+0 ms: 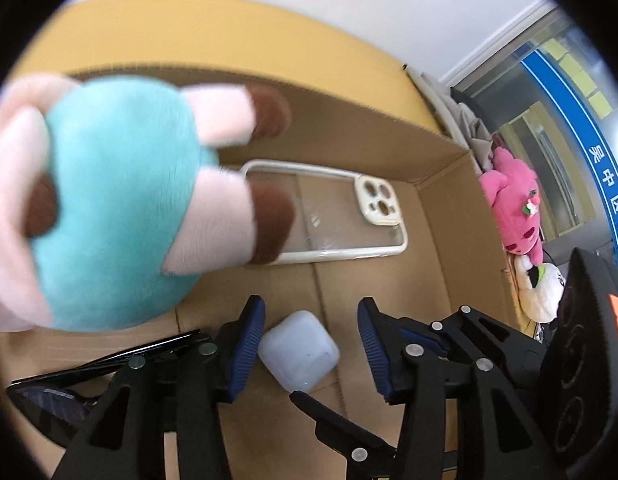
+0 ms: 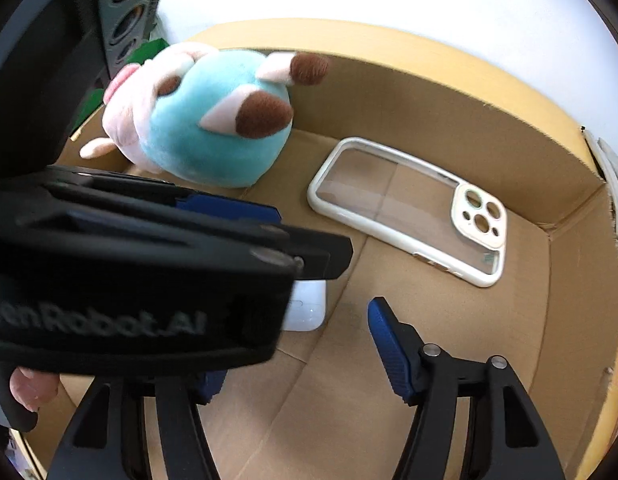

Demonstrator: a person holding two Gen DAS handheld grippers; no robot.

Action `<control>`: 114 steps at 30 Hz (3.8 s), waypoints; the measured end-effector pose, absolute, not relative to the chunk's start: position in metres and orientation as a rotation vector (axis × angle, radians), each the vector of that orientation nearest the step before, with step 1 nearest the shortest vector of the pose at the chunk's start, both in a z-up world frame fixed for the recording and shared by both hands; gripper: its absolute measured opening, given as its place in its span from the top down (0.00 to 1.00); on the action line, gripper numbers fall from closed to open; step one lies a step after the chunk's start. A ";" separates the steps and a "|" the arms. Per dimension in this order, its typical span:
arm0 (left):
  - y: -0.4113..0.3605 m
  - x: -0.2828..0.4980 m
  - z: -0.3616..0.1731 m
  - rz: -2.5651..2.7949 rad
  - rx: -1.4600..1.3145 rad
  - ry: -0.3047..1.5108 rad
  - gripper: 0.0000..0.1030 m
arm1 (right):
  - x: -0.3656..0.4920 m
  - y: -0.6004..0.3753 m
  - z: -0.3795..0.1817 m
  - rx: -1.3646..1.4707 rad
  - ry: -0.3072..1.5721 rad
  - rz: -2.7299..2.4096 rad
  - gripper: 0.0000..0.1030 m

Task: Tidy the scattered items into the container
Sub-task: 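Open both grippers to drop the earbud case into the box, then move both grippers back out to the pink pen on the table, then grasp the pink pen with the left gripper while the right gripper closes on it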

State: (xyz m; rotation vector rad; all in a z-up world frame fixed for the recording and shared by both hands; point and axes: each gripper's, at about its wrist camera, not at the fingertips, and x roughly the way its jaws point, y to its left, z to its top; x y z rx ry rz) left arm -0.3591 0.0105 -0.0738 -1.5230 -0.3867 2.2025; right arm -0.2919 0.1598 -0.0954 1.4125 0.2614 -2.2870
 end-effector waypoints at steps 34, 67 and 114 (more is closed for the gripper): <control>-0.002 -0.046 -0.005 2.576 -1.041 -0.205 0.24 | -0.037 0.207 -0.026 1.076 0.095 -2.650 0.00; 0.043 -0.086 -0.107 2.347 -1.233 -0.152 0.24 | -0.033 0.237 -0.094 1.246 0.030 -2.571 0.00; 0.089 -0.024 -0.106 2.229 -1.292 0.212 0.74 | -0.038 0.253 -0.135 1.400 -0.491 -2.481 0.32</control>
